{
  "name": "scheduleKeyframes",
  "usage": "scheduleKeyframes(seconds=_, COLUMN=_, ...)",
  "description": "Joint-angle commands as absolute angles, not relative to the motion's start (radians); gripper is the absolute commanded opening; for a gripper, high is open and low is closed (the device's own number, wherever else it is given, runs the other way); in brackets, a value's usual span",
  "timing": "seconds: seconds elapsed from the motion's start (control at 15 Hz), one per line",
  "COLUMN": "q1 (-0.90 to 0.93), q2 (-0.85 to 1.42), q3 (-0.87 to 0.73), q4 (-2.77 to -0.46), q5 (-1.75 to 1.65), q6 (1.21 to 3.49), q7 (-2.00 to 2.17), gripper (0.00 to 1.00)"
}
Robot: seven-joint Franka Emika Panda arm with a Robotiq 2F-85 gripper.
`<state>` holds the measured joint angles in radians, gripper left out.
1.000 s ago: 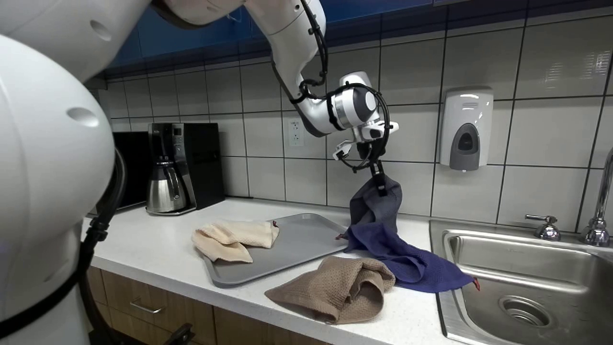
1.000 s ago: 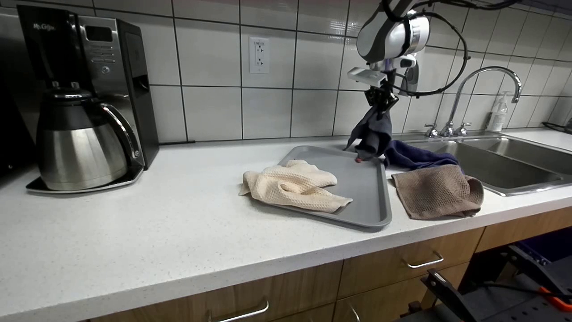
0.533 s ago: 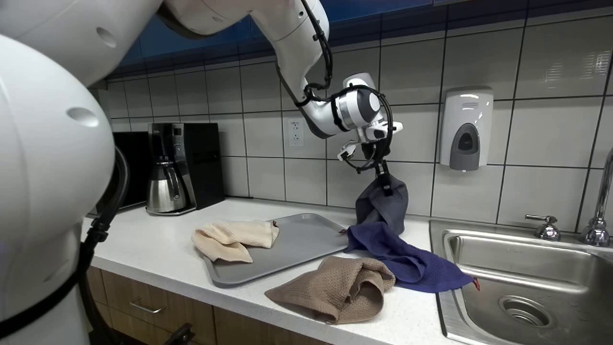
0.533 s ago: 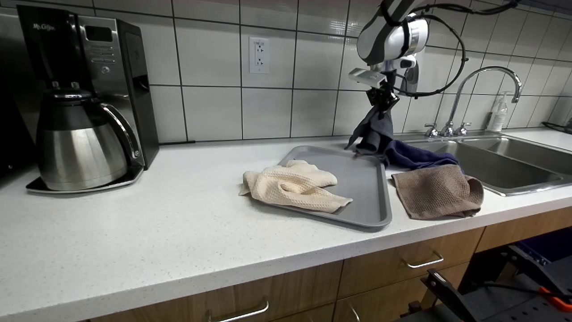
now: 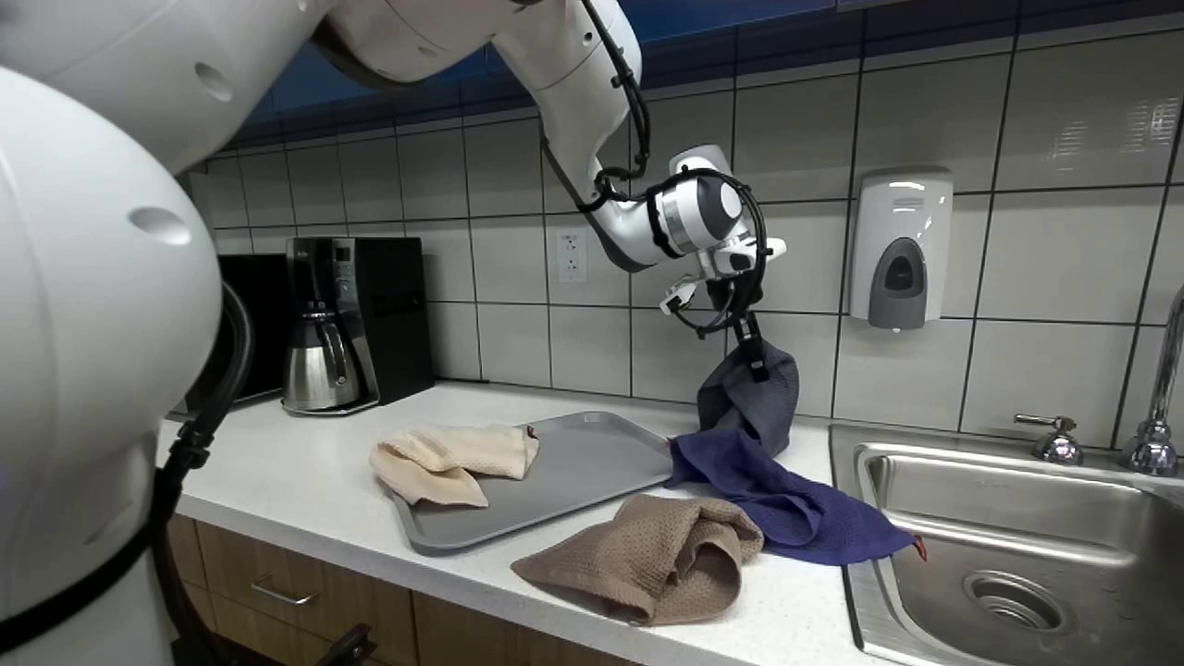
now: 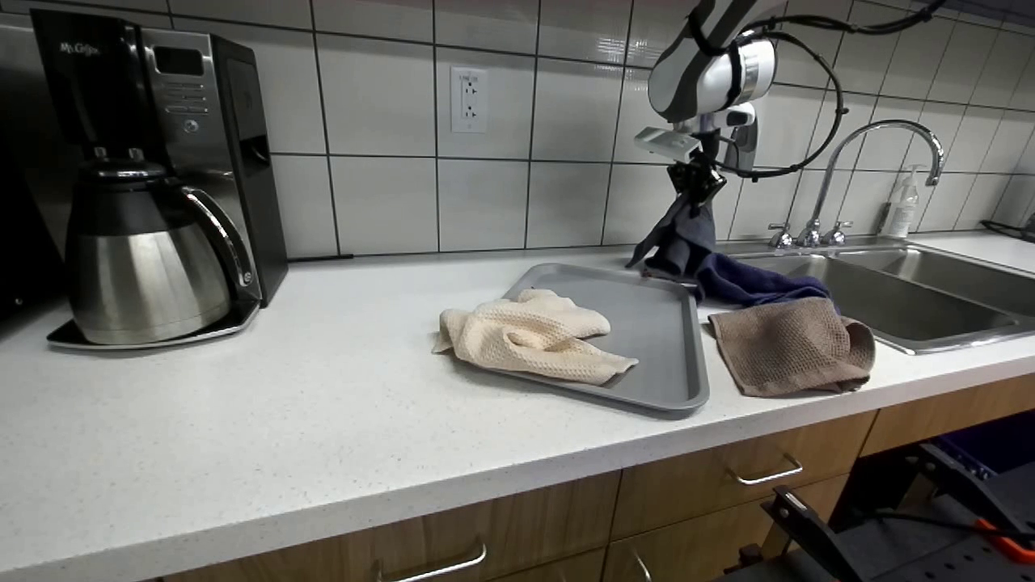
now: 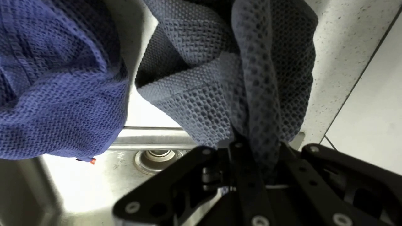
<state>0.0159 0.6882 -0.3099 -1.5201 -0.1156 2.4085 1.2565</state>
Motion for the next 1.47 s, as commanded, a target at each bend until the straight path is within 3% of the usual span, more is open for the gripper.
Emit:
scheduleKeyframes(seconds=0.0, q1=0.018, q2=0.709, q3=-0.325, q4=-1.468, q5=-0.136, q6=2.364, q7=1.291, gripper=0.02)
scheduleKeyframes(seconds=1.4, q1=0.04, q2=0.783, q3=-0.312, q4=-1.455, q5=-0.128, q6=2.355, q7=1.274, gripper=0.02)
